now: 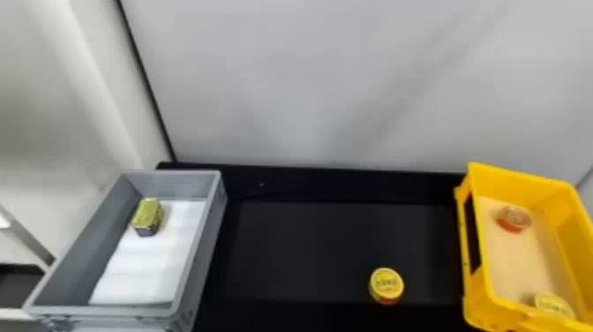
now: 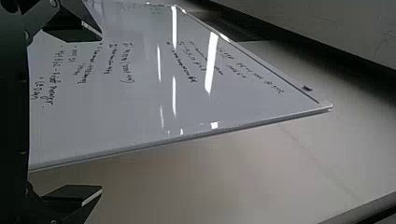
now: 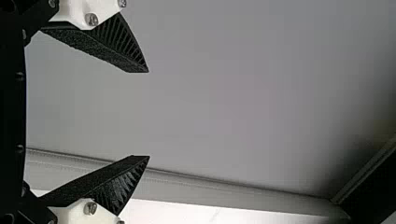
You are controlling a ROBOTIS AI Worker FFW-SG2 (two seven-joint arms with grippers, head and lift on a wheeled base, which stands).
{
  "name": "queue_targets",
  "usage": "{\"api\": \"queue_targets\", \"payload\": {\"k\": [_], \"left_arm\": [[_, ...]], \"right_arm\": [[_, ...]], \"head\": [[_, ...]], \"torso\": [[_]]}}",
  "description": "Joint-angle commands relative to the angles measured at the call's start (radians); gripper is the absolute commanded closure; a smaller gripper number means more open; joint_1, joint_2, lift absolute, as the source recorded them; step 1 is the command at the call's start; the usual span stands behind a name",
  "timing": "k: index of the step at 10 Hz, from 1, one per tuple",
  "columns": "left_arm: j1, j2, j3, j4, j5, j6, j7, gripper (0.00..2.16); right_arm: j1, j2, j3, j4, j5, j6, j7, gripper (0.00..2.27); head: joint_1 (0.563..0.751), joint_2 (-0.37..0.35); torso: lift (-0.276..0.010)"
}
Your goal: Pick up the round yellow can and place it in the yellow rectangular box
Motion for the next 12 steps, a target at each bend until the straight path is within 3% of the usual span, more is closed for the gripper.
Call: {"api": "queue_targets", "payload": {"k": [1,3,4,6,10,12], "left_arm": [[0.0,-0.003,-0.001,0.002,0.0,0.004,0.0,0.13],[0.0,-0.003,-0.005,0.002,0.0,0.009,0.0,0.13],[0.001,-0.003,0.0,0.002,0.0,0.009,0.0,0.13],[0.001,-0.003,-0.005,0.003,0.0,0.009,0.0,0.13],[-0.002,-0.003,-0.011,0.006,0.0,0.01,0.0,0.13],[-0.002,-0.003,-0.014,0.008,0.0,0.014,0.0,0.13]], "right_arm": [[0.0,0.001,0.013,0.009,0.009,-0.017,-0.002,0.15],[0.001,0.001,0.02,0.013,0.011,-0.033,-0.013,0.15],[0.009,0.012,0.056,0.009,0.058,-0.053,-0.088,0.15],[0.006,0.018,0.083,0.023,0.129,-0.117,-0.059,0.14],[-0.019,0.027,0.322,0.139,0.212,-0.232,-0.057,0.14],[-0.02,0.07,0.39,0.191,0.213,-0.287,-0.082,0.17]], "head": [[0.694,0.014],[0.694,0.014],[0.694,0.014],[0.694,0.014],[0.694,0.014],[0.694,0.014]], "torso": [[-0.09],[-0.09],[-0.09],[-0.09],[-0.09],[-0.09]]}}
